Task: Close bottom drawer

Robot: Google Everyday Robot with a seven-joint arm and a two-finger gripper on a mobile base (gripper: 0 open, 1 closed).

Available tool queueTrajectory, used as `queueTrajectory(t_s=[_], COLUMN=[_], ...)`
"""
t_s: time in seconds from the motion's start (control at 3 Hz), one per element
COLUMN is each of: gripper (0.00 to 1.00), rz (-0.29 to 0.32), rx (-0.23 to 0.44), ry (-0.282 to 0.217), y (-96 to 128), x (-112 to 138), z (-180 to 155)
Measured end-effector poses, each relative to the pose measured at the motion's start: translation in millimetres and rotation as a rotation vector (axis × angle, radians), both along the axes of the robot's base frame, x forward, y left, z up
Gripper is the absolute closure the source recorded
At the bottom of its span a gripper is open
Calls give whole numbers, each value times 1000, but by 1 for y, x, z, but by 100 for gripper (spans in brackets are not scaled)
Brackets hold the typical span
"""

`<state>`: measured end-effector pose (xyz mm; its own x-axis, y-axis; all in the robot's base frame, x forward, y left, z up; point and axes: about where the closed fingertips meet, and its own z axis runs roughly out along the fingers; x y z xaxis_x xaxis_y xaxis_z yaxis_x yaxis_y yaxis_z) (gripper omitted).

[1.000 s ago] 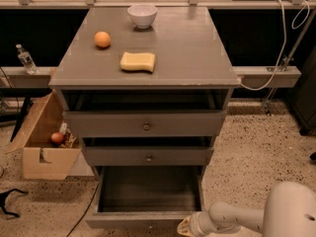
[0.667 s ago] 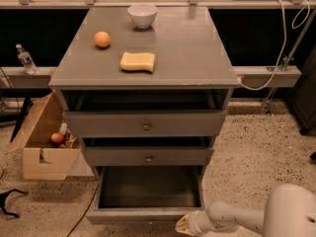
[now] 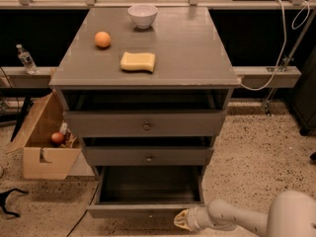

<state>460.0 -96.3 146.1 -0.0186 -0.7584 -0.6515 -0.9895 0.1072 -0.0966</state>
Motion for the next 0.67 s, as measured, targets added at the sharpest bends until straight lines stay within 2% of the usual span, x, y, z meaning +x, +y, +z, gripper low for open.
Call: queueTrajectory(t_s=[0.33,0.67], gripper=[100,100], rz=[-57,-68], rx=[36,42], ry=[-69,-79], y=[8,9], x=[31,35], z=[0,1])
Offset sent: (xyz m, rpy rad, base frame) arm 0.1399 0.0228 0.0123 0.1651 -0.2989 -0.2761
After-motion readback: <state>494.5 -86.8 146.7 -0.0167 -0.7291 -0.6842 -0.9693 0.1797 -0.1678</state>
